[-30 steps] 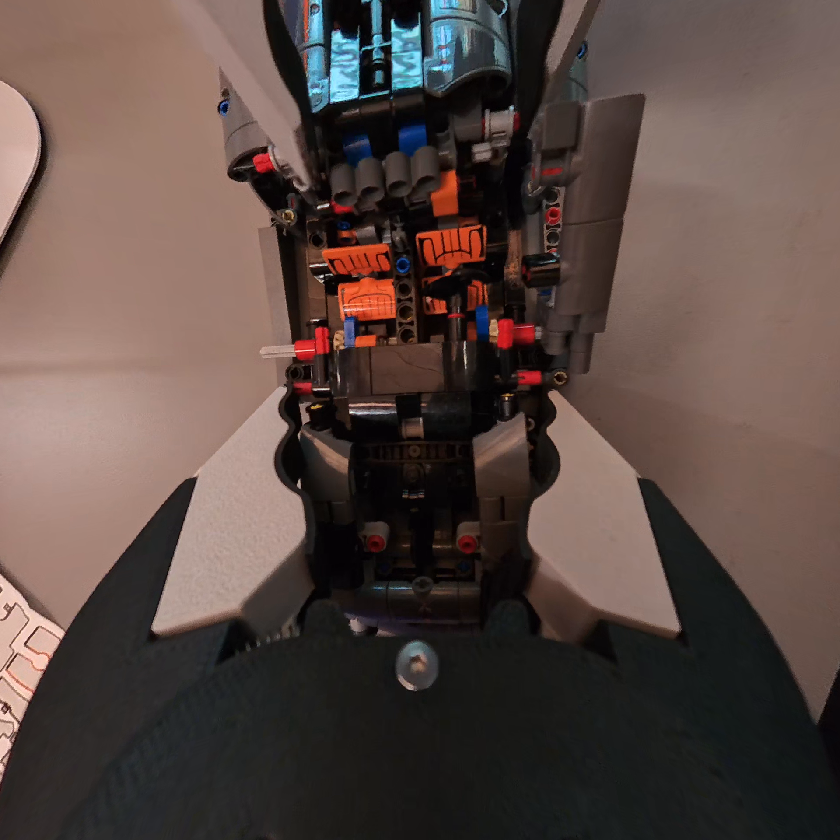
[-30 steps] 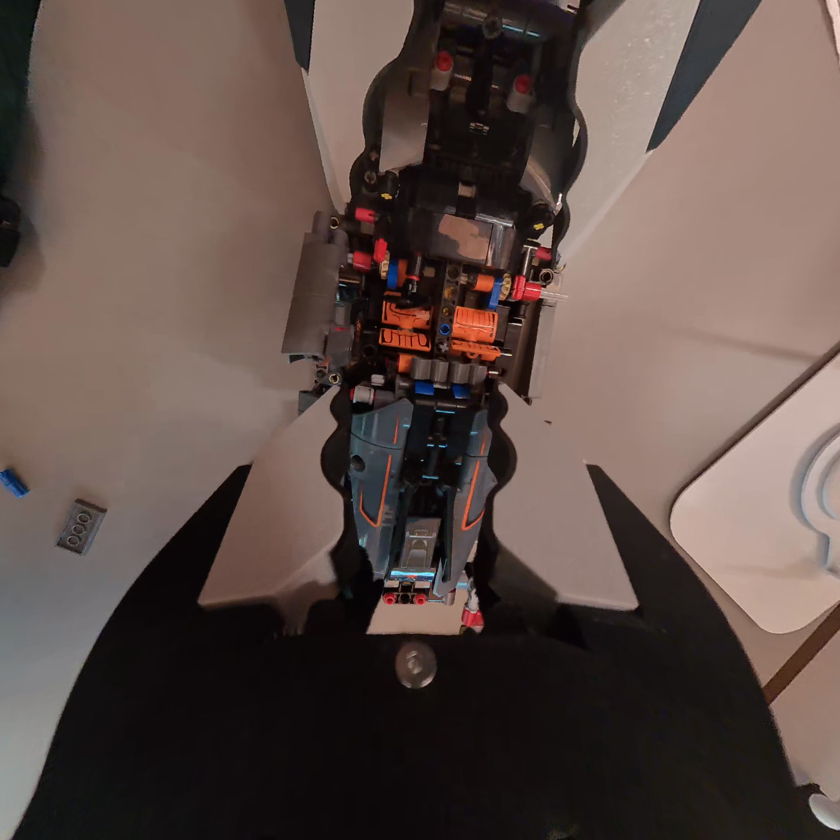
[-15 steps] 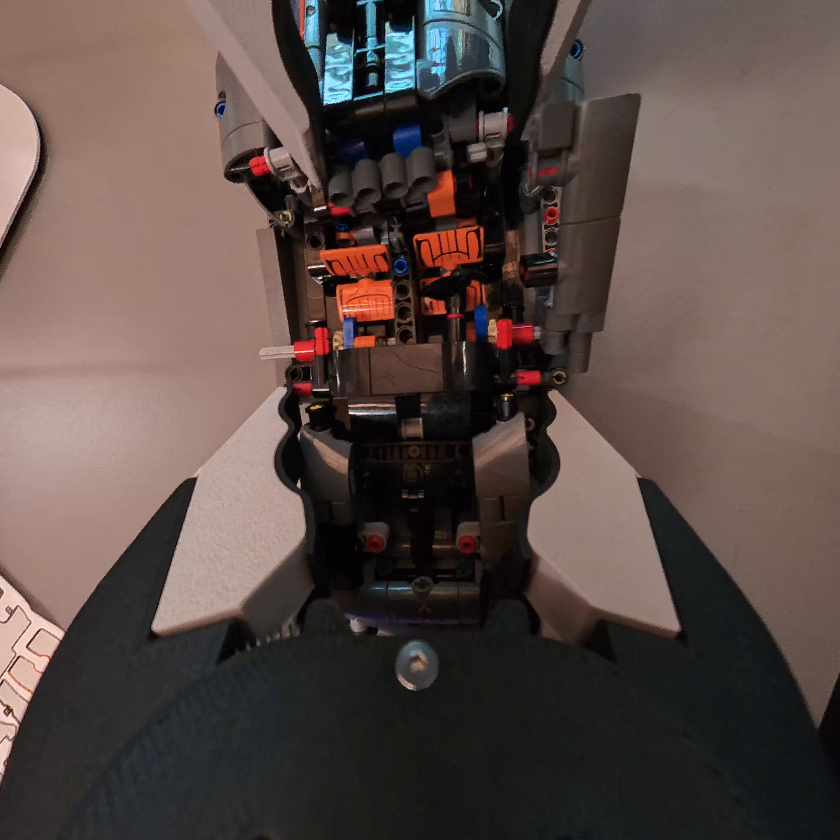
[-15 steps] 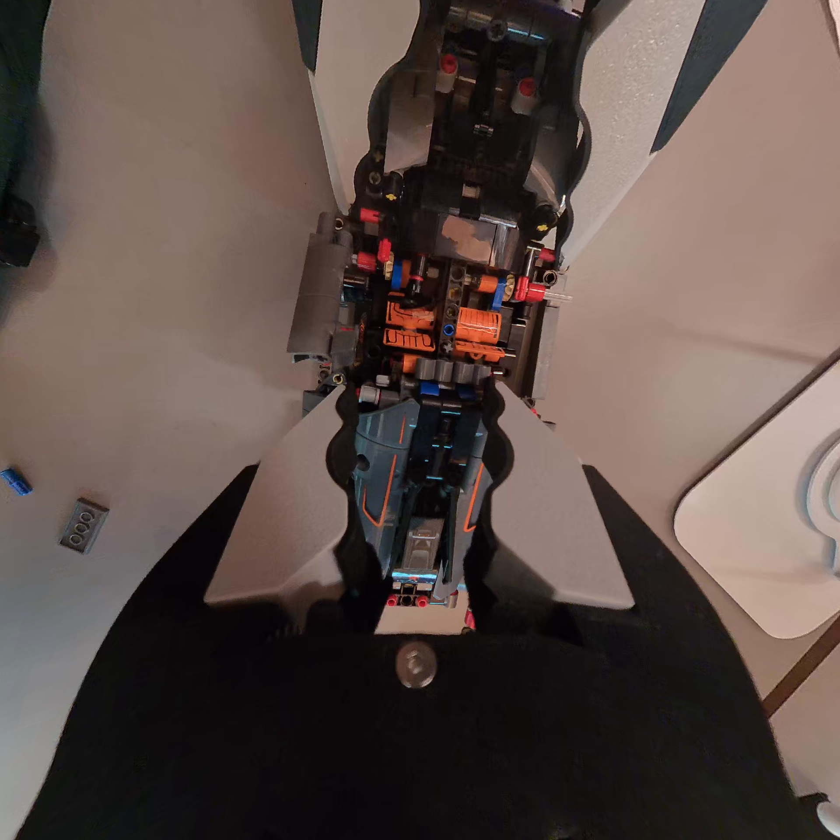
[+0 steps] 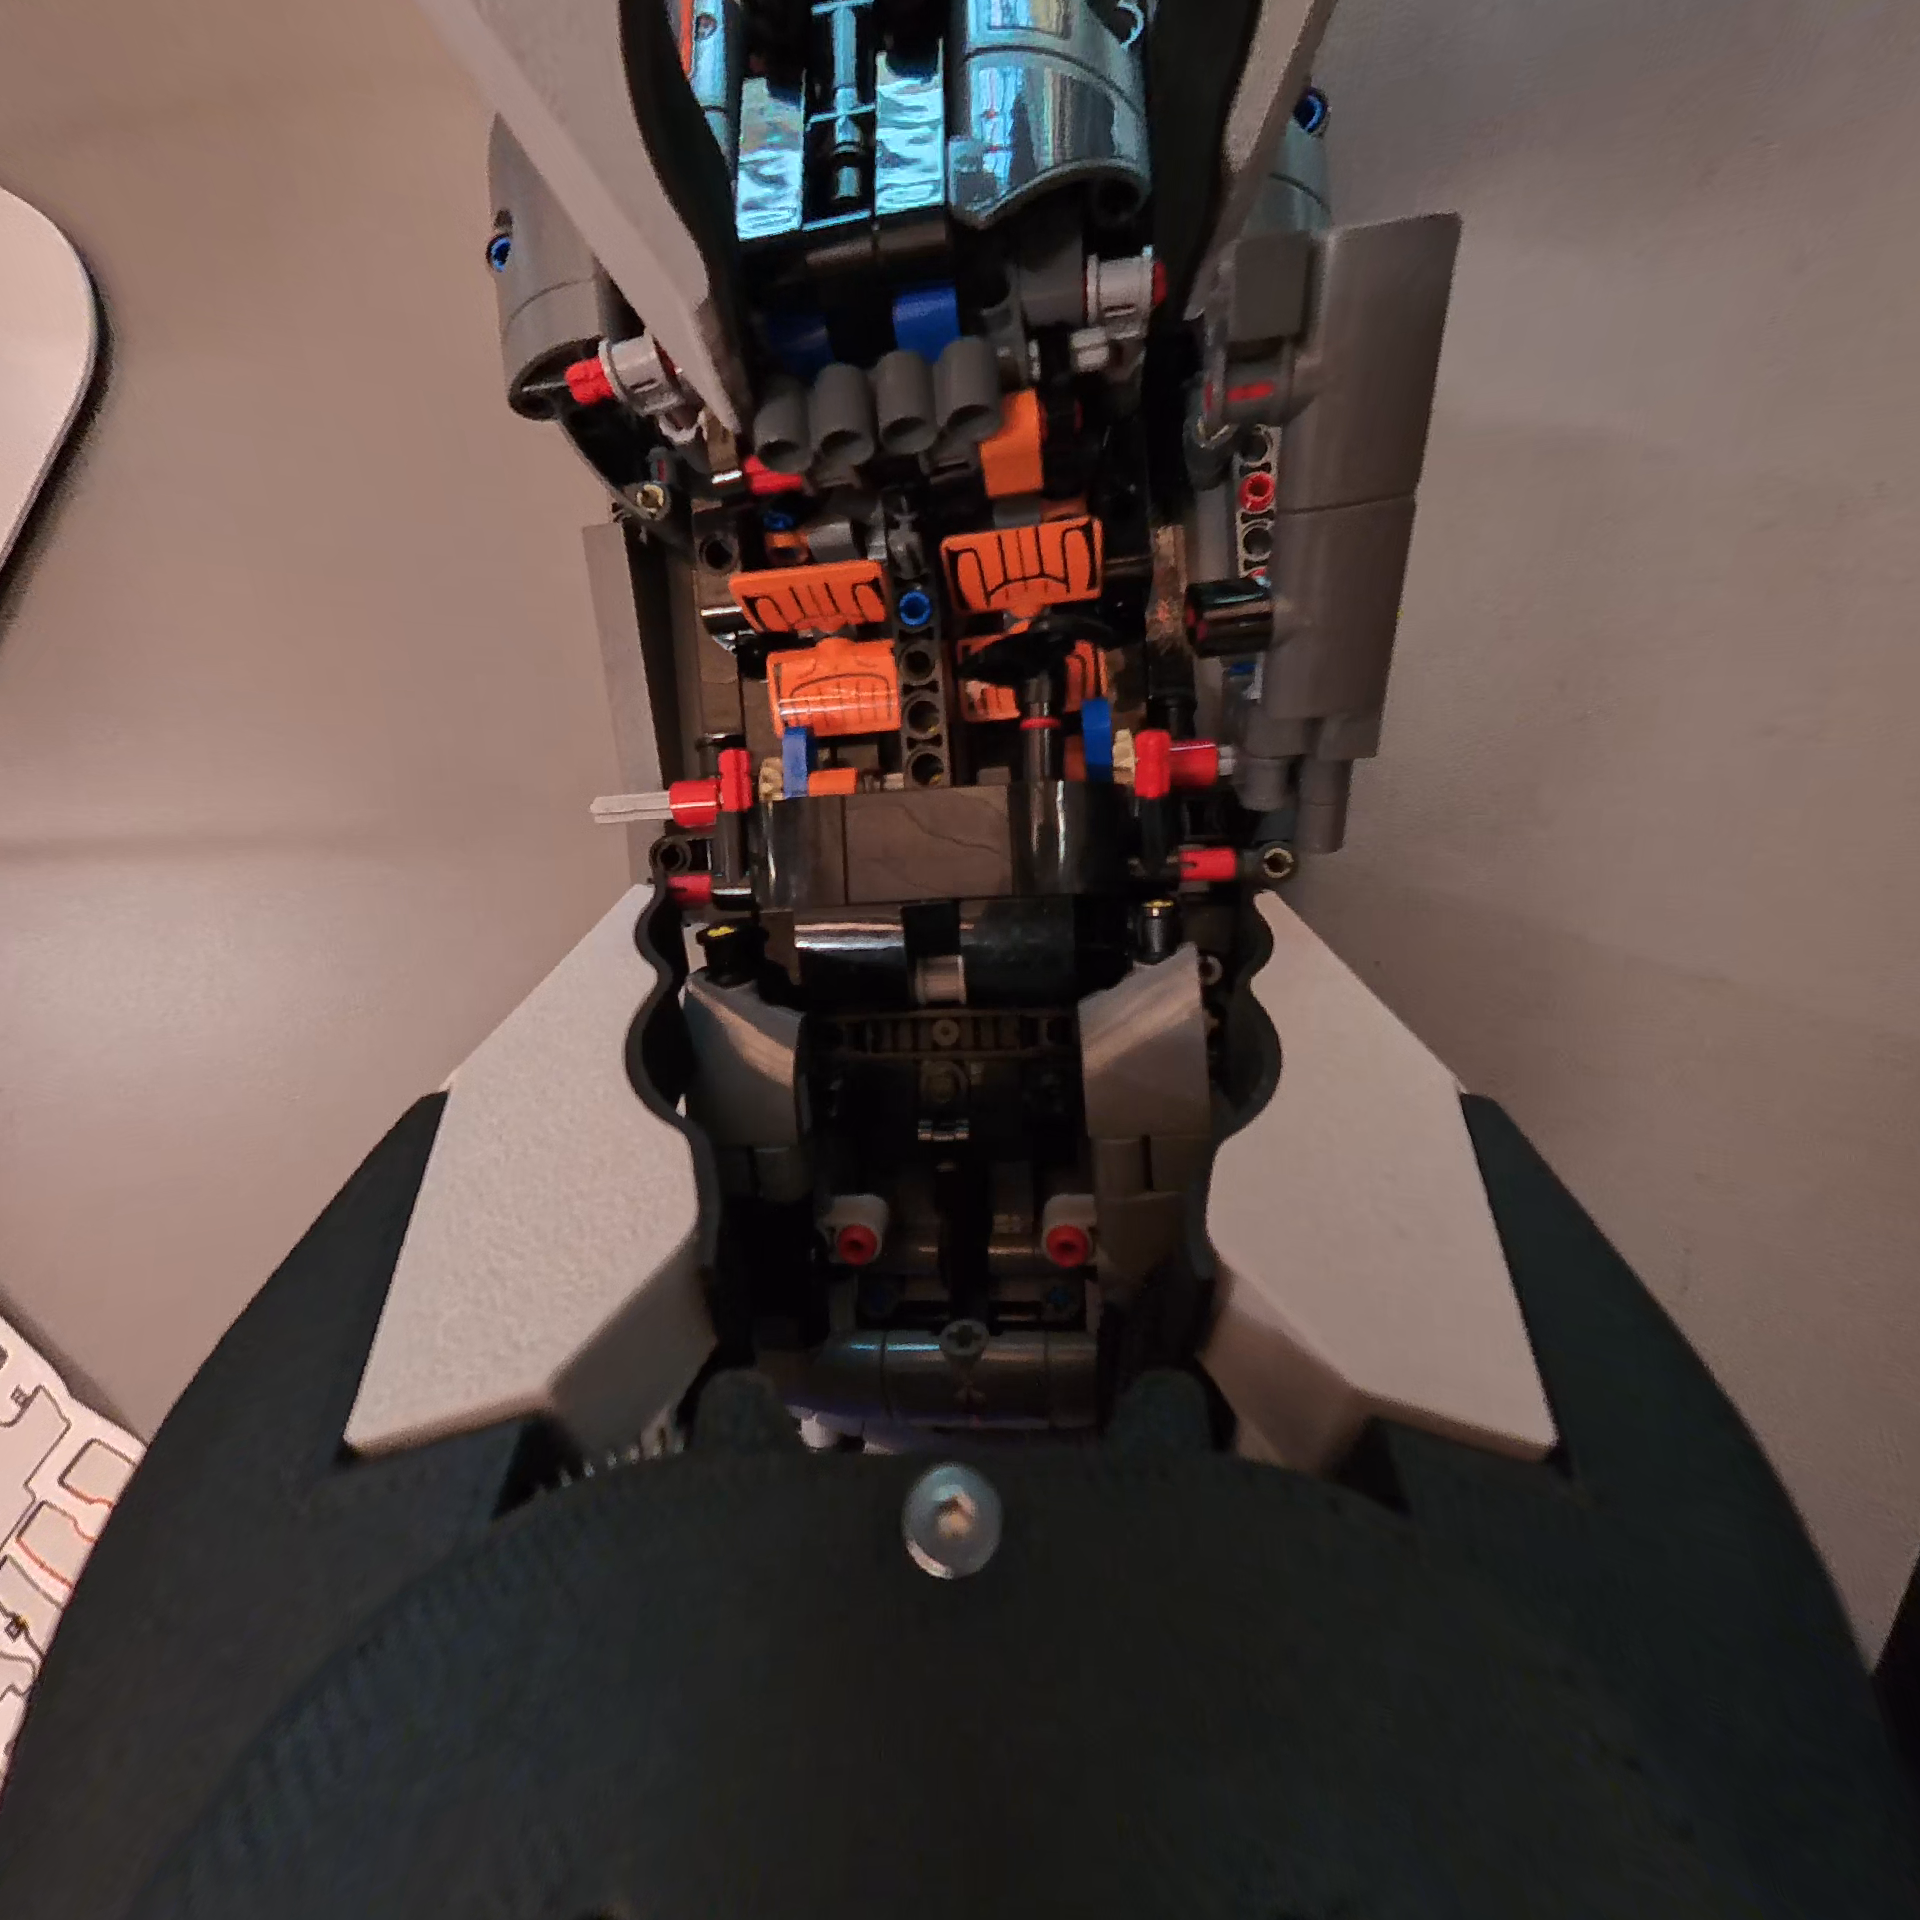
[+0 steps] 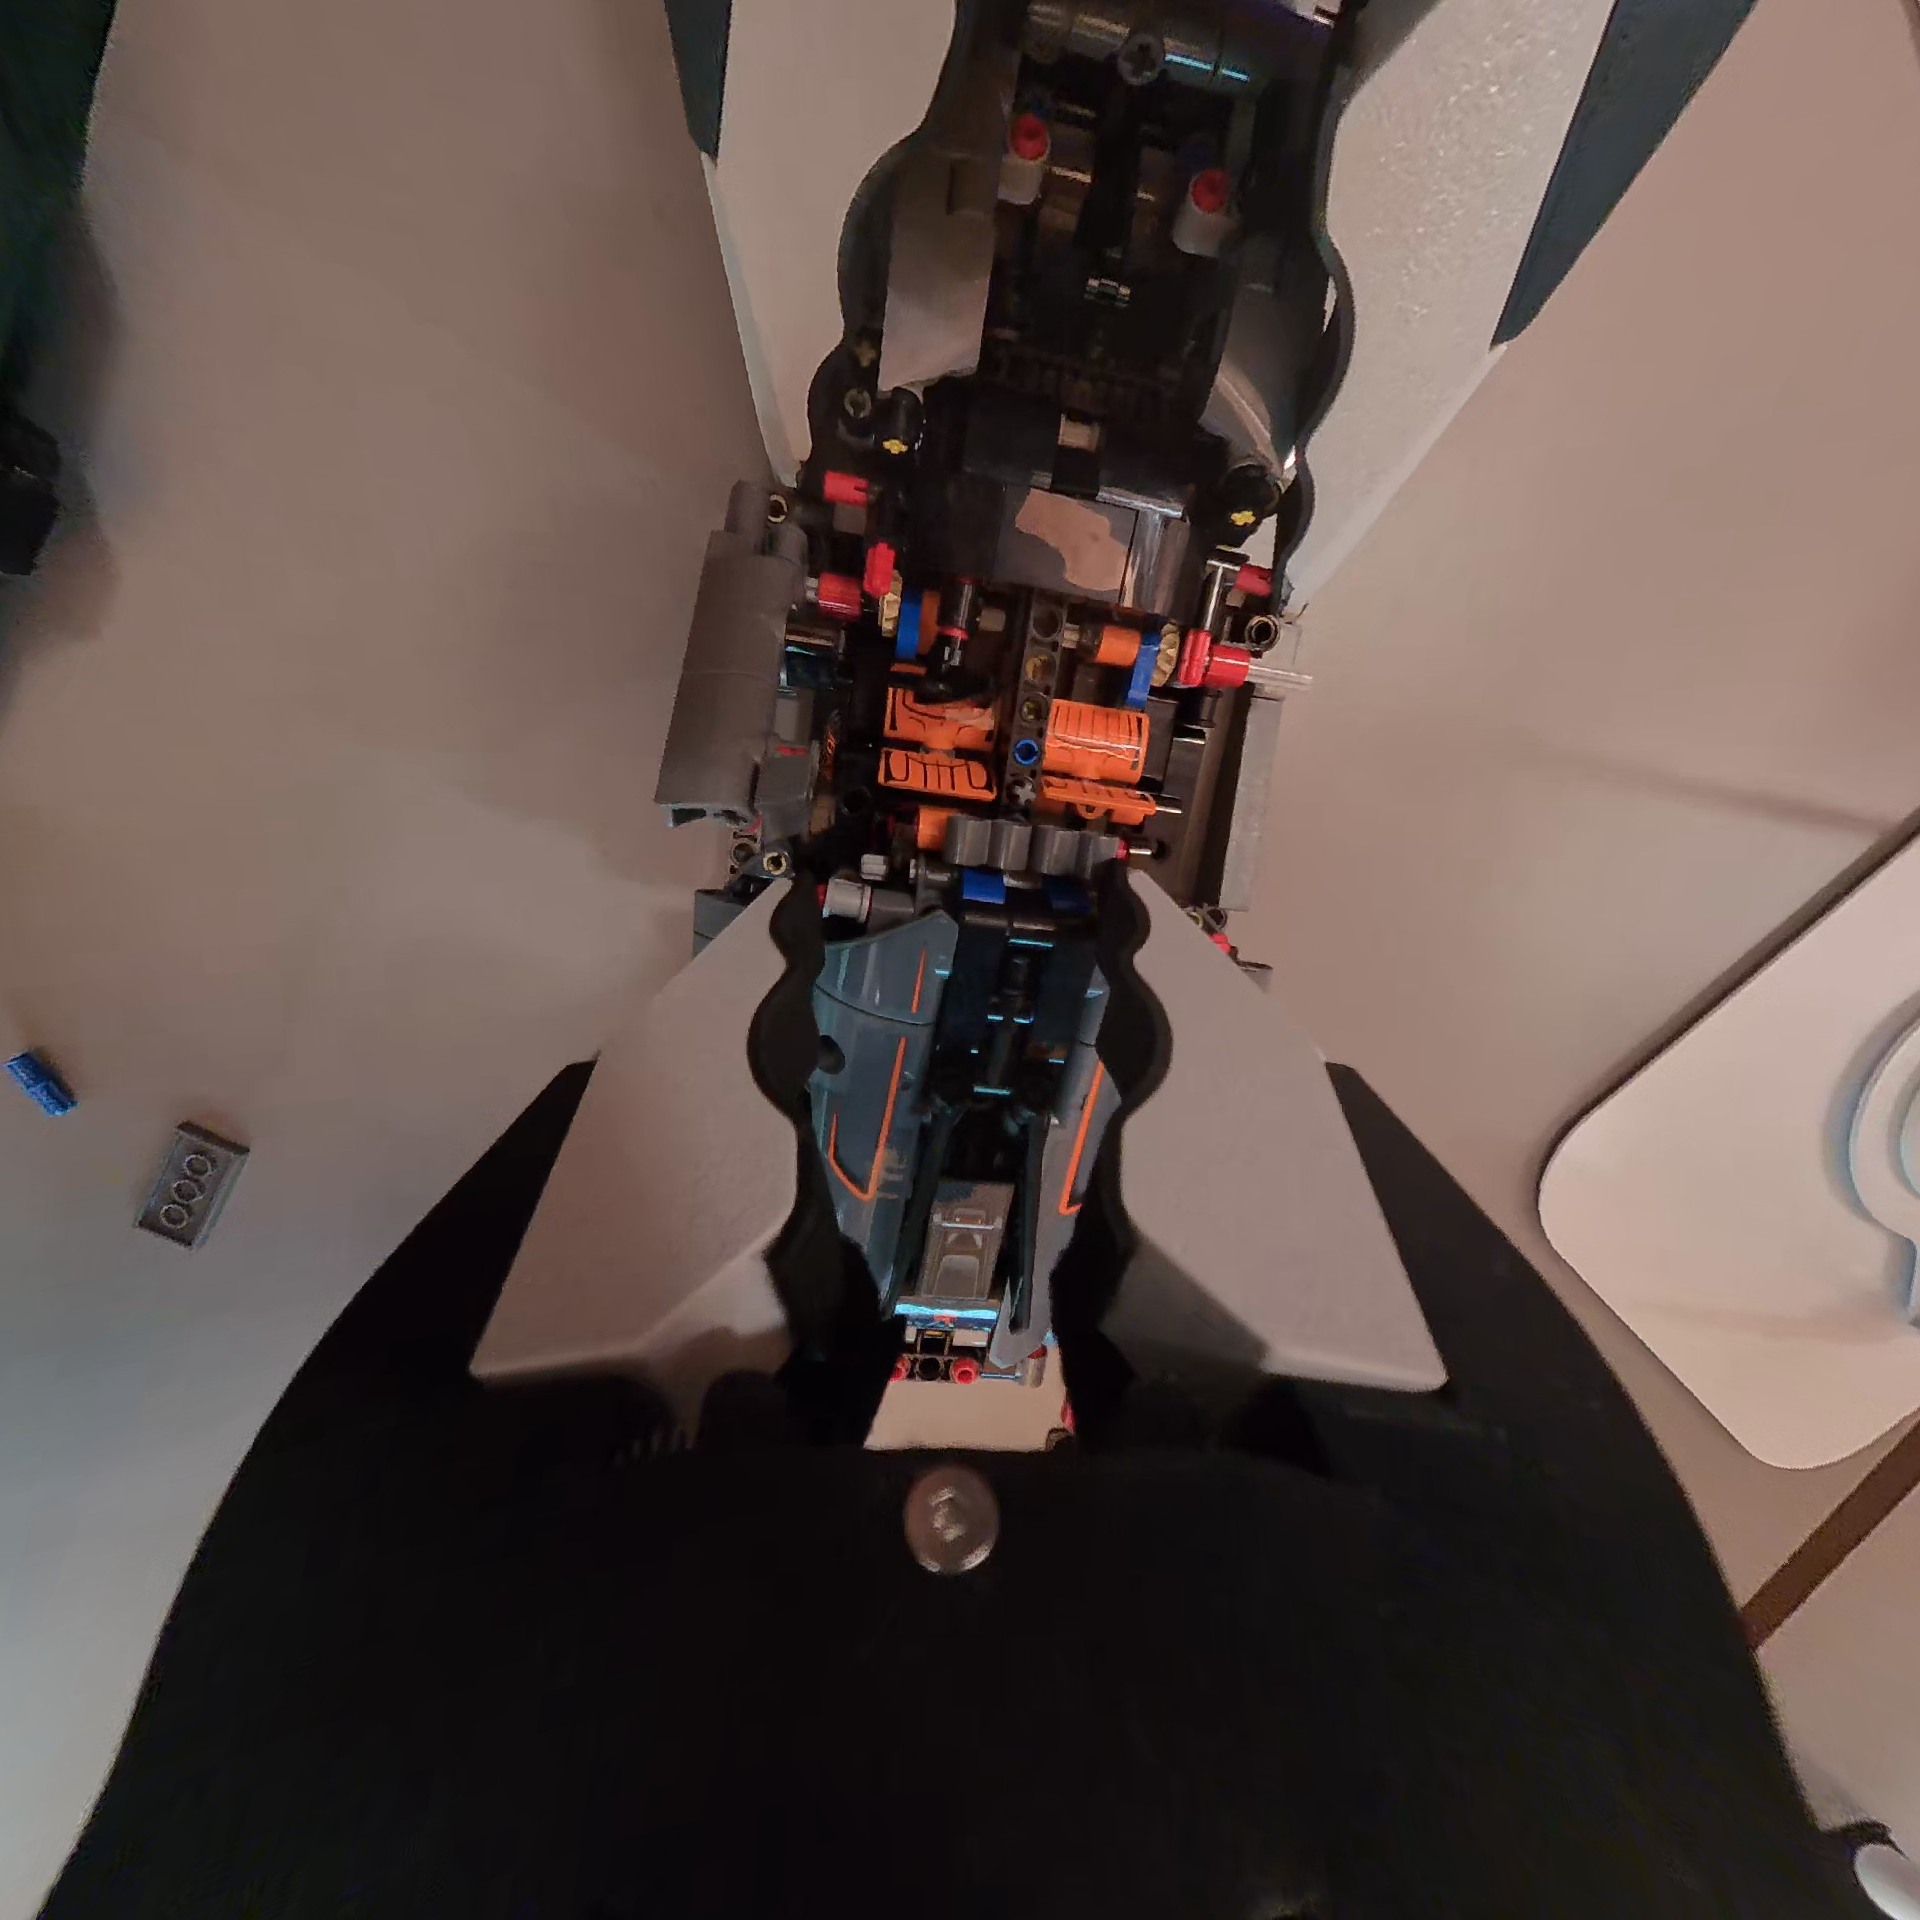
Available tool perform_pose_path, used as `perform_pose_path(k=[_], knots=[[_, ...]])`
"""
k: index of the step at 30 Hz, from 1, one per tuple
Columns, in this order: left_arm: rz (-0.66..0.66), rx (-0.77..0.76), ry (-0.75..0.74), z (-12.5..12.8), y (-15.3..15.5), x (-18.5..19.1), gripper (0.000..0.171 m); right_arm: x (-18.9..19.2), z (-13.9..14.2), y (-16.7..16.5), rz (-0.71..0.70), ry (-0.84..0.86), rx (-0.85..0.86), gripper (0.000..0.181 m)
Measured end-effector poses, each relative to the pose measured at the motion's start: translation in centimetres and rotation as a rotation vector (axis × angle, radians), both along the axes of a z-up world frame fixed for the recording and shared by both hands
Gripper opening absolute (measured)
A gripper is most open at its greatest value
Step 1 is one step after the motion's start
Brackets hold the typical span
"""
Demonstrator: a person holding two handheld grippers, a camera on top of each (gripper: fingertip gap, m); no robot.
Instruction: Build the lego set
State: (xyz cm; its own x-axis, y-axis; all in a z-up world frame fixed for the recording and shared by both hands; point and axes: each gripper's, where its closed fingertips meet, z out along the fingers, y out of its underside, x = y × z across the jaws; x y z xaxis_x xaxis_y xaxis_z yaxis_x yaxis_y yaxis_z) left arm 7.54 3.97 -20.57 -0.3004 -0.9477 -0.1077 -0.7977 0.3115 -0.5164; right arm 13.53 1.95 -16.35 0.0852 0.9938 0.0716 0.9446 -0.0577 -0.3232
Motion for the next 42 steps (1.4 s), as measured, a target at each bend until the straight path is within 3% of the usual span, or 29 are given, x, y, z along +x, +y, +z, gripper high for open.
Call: perform_pose_path(k=[4, 9, 16, 19, 22, 27, 33, 38, 42], knots=[[-0.006, 0.001, -0.013, 0.0, 0.1, 0.4, 0.105, -0.1, 0.3, -0.1, -0.062, 0.011, -0.039, 0.060], [-0.010, -0.006, -0.028, 0.2, 0.0, 0.3, 0.108, 0.8, 4.0, -0.3, -0.181, 0.113, 0.005, 0.073], [0.039, -0.042, -0.010, 0.4, 0.2, -1.3, 0.104, 0.9, 4.0, -0.9, -0.339, 0.176, 0.027, 0.066], [0.029, -0.036, -0.013, 0.4, -0.1, -2.1, 0.104, -0.3, 3.4, -0.4, -0.331, 0.185, 0.029, 0.081], [-0.012, -0.033, -0.014, 0.4, -0.7, -3.0, 0.102, -1.9, 2.5, 0.2, -0.278, 0.172, -0.006, 0.081], [-0.094, -0.033, -0.013, 0.4, -1.3, -4.3, 0.103, -4.1, 2.1, 0.6, -0.223, 0.263, -0.154, 0.053], [-0.113, -0.033, -0.019, 0.3, -1.5, -4.7, 0.103, -3.2, 2.3, 1.8, -0.213, 0.286, -0.255, 0.031], [-0.111, -0.031, -0.024, 0.3, -1.5, -4.7, 0.104, -3.9, 1.4, 0.4, -0.193, 0.243, -0.348, 0.059], [-0.112, -0.030, -0.022, 0.3, -1.4, -4.7, 0.104, -3.9, 1.0, -0.4, -0.191, 0.220, -0.336, 0.057]])
